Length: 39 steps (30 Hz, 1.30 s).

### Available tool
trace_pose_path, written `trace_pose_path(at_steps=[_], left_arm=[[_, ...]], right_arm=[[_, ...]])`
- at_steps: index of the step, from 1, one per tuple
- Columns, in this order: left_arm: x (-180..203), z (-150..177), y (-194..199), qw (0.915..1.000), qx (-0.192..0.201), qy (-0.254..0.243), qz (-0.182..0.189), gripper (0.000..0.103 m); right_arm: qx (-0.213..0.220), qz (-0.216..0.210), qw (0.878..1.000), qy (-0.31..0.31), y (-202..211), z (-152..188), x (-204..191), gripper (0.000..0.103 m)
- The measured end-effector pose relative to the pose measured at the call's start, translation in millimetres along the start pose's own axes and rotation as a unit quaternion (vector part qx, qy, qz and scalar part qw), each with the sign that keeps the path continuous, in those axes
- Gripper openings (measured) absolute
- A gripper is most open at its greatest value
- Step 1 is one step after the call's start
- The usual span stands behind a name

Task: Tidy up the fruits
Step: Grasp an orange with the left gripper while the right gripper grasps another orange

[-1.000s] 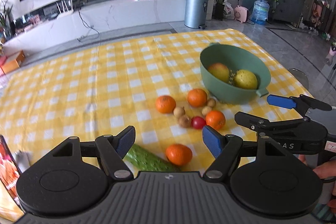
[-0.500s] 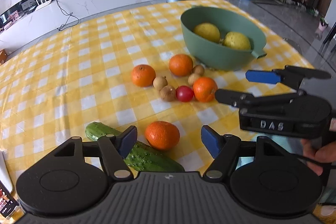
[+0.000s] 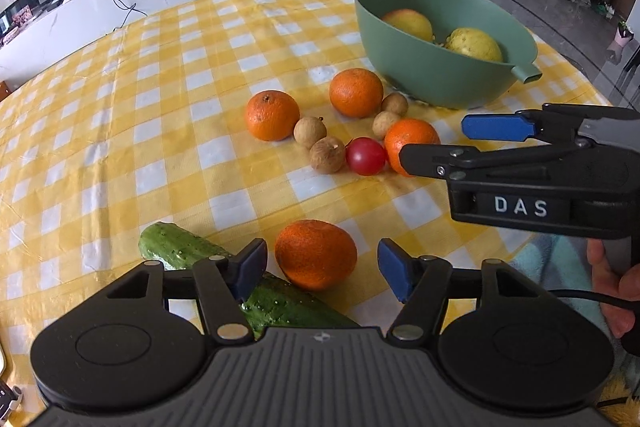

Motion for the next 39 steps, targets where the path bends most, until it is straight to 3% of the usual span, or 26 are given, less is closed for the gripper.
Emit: trace_pose_path(at_steps=[10,17,28,39], left_arm=[[0.2,-0.5,-8.0,1.0000,-0.002,-0.002,-0.001,0.069],[0.2,0.4,-9.5,1.0000,-0.002,-0.001,0.002,0.055],[-1.4,-0.6,-8.1,0.9999,0.001,0.012,-0.003,0.053],[-11.7,-13.7,16.7,0.9981,0.027,0.051,-0.021,0.053]], right_arm=[[-0.026,-0.005,0.999,-0.029,-17.6,2.2,7.2,0.056],[-0.042,-0.003,0.999,-0.032,-27.0,3.2,7.0,0.045],[-0.040,0.006,0.999,-0.033,-24.2,4.4,9.3,0.040],[0.002,0.001,1.000,-0.011,-0.1,-1.3,0.1,0.038]])
Point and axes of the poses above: each gripper's, at about its wrist camera, not at the fingertips, and y roughly against the way its jaws point, x to its right, z to its underside, the point moved 10 cm from there along -y, roughly the way its jaws point, and after that the axes turned 13 degrees about -z, right-handed, at the moved point
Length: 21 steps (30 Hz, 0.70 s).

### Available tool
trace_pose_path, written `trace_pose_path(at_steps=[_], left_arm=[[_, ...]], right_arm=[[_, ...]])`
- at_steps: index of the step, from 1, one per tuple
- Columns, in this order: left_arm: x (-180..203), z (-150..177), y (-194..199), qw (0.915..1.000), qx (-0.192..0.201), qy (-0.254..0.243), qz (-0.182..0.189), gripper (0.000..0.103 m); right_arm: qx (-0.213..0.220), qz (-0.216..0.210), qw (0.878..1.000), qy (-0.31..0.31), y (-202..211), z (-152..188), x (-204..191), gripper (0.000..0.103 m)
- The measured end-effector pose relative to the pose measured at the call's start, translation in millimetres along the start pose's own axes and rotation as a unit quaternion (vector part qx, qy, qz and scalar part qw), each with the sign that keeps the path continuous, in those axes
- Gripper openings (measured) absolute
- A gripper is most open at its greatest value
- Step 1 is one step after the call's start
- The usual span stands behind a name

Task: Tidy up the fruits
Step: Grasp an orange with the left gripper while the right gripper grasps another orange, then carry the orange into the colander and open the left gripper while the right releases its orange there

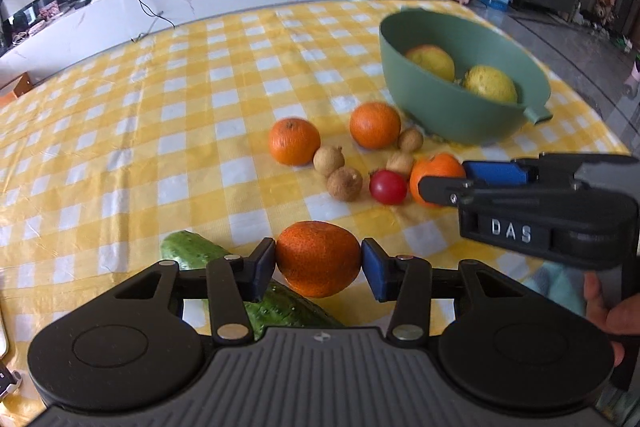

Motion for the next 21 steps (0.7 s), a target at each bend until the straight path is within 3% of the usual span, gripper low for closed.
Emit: trace_pose_path(at_steps=[12,21], left_arm=[[11.7,-39.4,35.1,0.9988,0.042,0.025,0.002,0.053],[49.0,-88.3,55.4,0.9969,0.071,-0.026,0.021,0.053]], right_arm=[[0.061,0.009,0.997,0.038,47.5,-14.4,-5.8,0.037],[0.064,0.024,0.994,0.080,85.6,-49.0,10.8,0.036]])
Point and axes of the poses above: each gripper's, at about its wrist camera, not at the fingertips, and y roughly against the way its jaws point, x to its right, z to its underside, the point moved 10 cm from there along -y, roughly the way its jaws point, and after that the axes turned 13 degrees about -z, right-handed, at the moved point
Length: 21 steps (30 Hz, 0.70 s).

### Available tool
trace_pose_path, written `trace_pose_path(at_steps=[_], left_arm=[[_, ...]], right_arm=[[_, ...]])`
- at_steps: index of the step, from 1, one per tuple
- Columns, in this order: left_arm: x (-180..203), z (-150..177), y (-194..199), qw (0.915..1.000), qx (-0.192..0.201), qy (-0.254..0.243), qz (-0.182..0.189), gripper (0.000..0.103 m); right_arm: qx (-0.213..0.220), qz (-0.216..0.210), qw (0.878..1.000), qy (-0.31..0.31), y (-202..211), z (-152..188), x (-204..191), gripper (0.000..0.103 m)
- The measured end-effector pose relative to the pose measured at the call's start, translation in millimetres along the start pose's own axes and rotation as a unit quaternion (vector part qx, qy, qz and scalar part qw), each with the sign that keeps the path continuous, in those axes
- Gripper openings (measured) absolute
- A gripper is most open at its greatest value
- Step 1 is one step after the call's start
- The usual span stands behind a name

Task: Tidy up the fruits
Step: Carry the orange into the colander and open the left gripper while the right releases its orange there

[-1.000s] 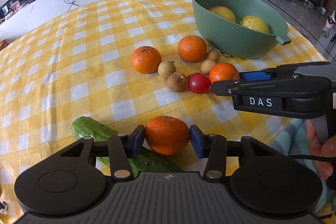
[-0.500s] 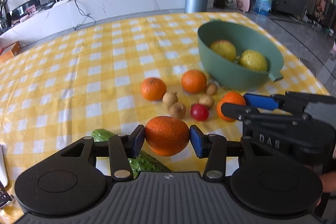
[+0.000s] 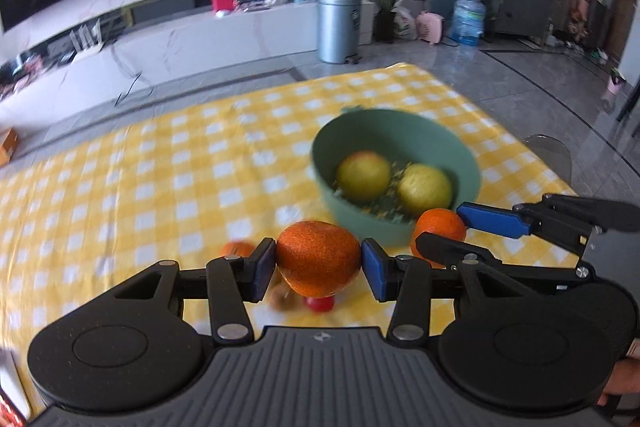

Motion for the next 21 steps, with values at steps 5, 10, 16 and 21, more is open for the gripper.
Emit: trace_pose_path(at_steps=[5,10,16,21], left_arm=[[20.6,-24.6,-5.8,0.9996,0.003,-0.016,0.022,0.053],[36.1,-42.9,-19.1,0.9991,-0.005,-0.023,0.035,0.053],[52.0,-58.2,-40.1,0.9982,-0.020,-0.034,0.045,0.053],[61.2,-59.0,-66.1,0.9966,-0.049,-0.039,0.055,0.052]], right_arm=[[-0.034,-0.008,0.999,0.027,5.4,-22.0,21.5,0.036],[-0.072,-0.013,0.996,0.046,2.5,-39.9,42.9,0.036],[-0.127,-0.015,0.990,0.061,-16.7,-48.2,67.4,0.036],[-0.171,-0.023,0.983,0.065,-36.5,-42.9,82.4,0.036]])
Point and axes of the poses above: each gripper's, at about its wrist camera, not at the fingertips, and y roughly against the way its jaws point, x to its right, z to its underside, the point moved 10 cm from there along -y, roughly the way its jaws point, and after that the axes turned 13 degrees about -z, right-handed, at the moved point
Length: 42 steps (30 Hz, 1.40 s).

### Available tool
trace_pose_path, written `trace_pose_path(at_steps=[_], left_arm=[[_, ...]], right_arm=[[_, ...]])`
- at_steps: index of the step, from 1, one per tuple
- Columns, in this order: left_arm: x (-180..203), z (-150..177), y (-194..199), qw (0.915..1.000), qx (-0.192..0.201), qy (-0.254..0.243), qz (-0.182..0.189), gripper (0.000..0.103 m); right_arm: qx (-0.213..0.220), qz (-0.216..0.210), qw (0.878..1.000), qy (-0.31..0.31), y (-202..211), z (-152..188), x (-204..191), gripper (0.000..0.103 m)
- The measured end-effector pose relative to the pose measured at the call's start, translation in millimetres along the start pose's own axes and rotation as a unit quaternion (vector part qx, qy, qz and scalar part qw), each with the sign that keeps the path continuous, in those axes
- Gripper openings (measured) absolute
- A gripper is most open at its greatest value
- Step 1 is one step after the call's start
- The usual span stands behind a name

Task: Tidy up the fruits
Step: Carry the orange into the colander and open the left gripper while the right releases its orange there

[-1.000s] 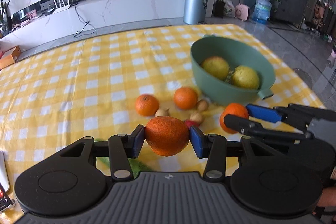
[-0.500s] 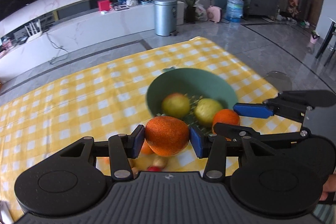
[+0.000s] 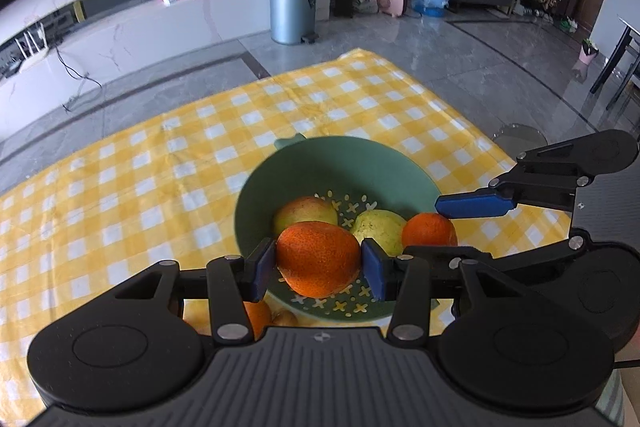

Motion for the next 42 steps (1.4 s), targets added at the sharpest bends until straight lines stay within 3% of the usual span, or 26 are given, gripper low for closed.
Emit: trace_pose_path(at_steps=[12,26,42], left_arm=[[16.8,12.3,-50.1,0.9957,-0.074,-0.034,0.044,0.053],[14.5,30.1,-79.3,0.9908,-0.126,-0.025,0.044,0.053],[18.6,35.2,-71.3,0.9906,-0.125,-0.049,0.025,0.060]], right_arm=[[-0.078,-0.037,0.996,-0.006,-44.0,16.5,13.1,0.034],[-0.093,-0.044,0.994,0.024,-47.3,13.9,10.1,0.034],[-0.125,-0.042,0.991,-0.004,-52.7,29.3,9.9,0.034]])
Point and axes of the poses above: each gripper's, at about its wrist camera, not at the fingertips, and y roughly against the way its jaws point, x to its right, z to its underside, the point moved 10 cm from there along -y, roughly the way its jaws point, and after that the axes turned 13 degrees about -z, right-handed, at the moved point
